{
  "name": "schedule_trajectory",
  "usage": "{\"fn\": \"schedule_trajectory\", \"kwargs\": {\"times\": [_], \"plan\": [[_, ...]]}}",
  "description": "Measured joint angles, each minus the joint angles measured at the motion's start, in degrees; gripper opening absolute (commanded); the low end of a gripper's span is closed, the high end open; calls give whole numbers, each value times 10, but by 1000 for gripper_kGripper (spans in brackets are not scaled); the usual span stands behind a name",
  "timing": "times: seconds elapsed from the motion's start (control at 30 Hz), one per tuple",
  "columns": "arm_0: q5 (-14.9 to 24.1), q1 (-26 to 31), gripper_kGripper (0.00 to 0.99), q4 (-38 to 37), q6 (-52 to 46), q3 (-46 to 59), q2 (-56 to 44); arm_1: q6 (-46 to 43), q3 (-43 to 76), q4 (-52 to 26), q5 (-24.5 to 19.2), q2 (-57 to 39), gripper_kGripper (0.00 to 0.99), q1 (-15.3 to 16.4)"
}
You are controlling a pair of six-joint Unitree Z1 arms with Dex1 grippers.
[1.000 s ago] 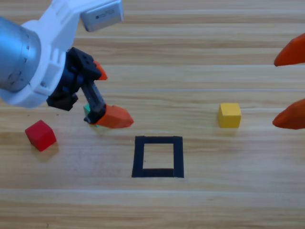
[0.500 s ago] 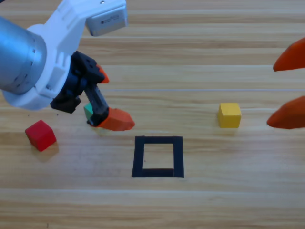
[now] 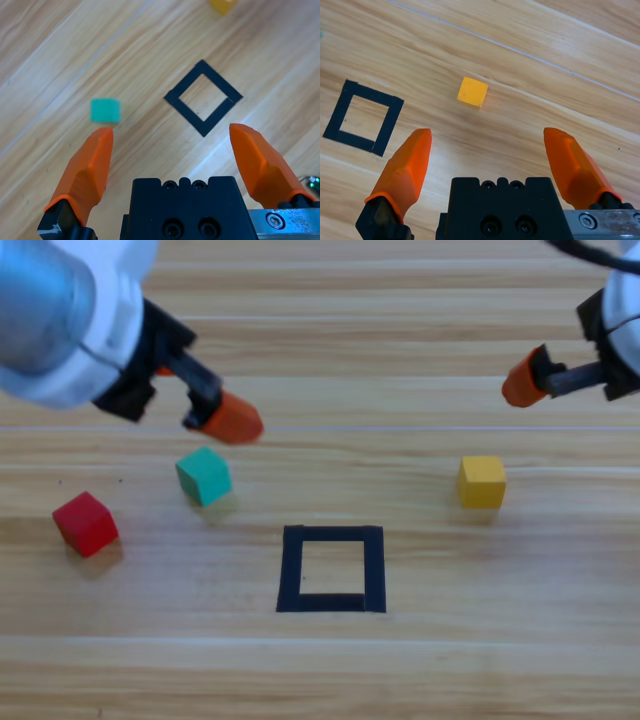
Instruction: Stack the blocks in the rectangular block: red at the bottom, yellow in the middle, green on top
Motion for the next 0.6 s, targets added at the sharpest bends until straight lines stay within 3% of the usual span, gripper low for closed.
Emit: {"fn": "schedule_trajectory", "kwargs": {"times": [0.17, 0.27, 0.43, 0.5, 0.6], "plan": [[6, 105, 990, 89, -103, -62, 6, 45, -25, 0, -8, 50, 985, 0], [6, 176, 990, 151, -128, -100, 14, 74, -61, 7, 19, 79, 985, -4], [8, 255, 990, 274, -127, -223, 86, 145, -256, 161, 108, 193, 986, -37], [12, 269, 990, 307, -115, -260, 136, 150, -323, 215, 110, 248, 988, -51], [14, 274, 990, 325, -95, -270, 196, 167, -335, 236, 110, 291, 988, -64]]}}
